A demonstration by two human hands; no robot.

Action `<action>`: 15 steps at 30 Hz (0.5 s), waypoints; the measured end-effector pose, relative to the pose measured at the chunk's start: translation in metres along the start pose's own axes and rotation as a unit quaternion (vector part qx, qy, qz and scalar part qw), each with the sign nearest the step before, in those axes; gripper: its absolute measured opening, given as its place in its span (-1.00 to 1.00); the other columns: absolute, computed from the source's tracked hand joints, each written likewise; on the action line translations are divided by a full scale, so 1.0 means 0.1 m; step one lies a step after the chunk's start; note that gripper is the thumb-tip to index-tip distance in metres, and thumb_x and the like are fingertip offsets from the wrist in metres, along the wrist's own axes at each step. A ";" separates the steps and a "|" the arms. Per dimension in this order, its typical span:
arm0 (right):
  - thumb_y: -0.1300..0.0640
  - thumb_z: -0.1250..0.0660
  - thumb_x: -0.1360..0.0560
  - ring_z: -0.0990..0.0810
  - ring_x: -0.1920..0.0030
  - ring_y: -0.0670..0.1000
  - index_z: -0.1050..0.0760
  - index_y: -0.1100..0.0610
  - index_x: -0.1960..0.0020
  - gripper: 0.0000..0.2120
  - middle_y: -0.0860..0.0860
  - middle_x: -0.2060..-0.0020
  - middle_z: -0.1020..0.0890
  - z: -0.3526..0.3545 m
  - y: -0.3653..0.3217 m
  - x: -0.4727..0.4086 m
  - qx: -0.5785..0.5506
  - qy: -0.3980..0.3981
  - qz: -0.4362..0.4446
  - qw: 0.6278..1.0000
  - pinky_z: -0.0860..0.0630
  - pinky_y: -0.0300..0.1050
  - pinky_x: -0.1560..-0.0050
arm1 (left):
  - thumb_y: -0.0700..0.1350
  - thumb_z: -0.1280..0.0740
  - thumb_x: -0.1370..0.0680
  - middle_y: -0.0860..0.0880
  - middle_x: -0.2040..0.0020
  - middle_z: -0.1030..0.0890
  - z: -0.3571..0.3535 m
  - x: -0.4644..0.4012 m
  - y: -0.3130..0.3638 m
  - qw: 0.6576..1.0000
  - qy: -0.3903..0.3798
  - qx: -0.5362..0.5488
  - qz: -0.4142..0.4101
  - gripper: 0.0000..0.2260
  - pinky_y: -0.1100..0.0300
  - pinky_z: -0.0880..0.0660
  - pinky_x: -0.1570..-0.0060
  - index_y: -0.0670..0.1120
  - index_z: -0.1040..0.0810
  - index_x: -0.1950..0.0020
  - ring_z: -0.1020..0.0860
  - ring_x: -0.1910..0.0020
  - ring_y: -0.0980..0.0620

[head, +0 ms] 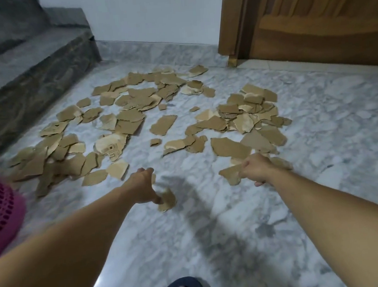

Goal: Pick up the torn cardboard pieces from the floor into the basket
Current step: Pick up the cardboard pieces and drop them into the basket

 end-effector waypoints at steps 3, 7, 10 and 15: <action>0.20 -0.44 -0.44 -0.45 0.25 0.12 -0.50 0.26 -0.24 -0.60 0.17 0.18 -0.49 -0.07 0.06 -0.16 0.021 -0.009 -0.019 1.000 -0.37 -0.07 0.33 | 0.12 -0.59 -0.25 -0.17 -0.50 -0.10 -0.18 -0.22 -0.05 0.999 -0.009 -0.032 0.006 -0.02 -0.08 -0.40 -0.28 -0.05 -0.12 -0.51 -0.25 -0.42 -0.21; 0.04 -0.52 -0.39 -0.42 -0.33 0.25 -0.29 0.17 -0.48 -0.25 0.19 -0.36 -0.42 -0.08 0.09 -0.44 0.132 0.021 -0.005 0.991 -0.48 0.04 -0.22 | 0.13 -0.55 -0.32 -0.13 -0.54 0.31 -0.38 -0.47 -0.07 0.998 -0.030 -0.049 0.037 0.04 -0.32 -0.24 -0.35 0.11 0.11 -0.55 0.10 -0.53 -0.25; 0.00 -0.52 -0.37 -0.20 -0.48 0.27 -0.17 -0.10 -0.53 -0.16 0.14 -0.51 -0.14 -0.14 0.07 -0.61 0.222 0.000 0.039 0.974 -0.39 0.11 -0.34 | 0.14 -0.44 -0.43 -0.12 -0.55 0.26 -0.49 -0.62 -0.09 0.999 -0.017 -0.034 0.032 -0.13 -0.29 -0.27 -0.34 0.15 0.06 -0.55 0.03 -0.52 -0.25; 0.06 -0.58 -0.34 -0.14 -0.51 0.25 0.00 -0.14 -0.58 0.02 0.12 -0.56 -0.01 -0.28 -0.01 -0.85 0.253 -0.016 0.062 0.965 -0.39 0.14 -0.33 | 0.09 -0.38 -0.48 -0.12 -0.33 -0.26 -0.41 -0.82 -0.10 0.999 0.034 0.024 0.015 -0.47 -0.06 -0.44 -0.16 0.05 -0.29 -0.40 -0.26 -0.30 -0.15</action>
Point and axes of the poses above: each hand's wrist, its own x-axis away from the middle knuckle, its own z-axis out of the back of the hand, y = z × x, the point moved 4 cm from there along -x, towards the middle knuckle
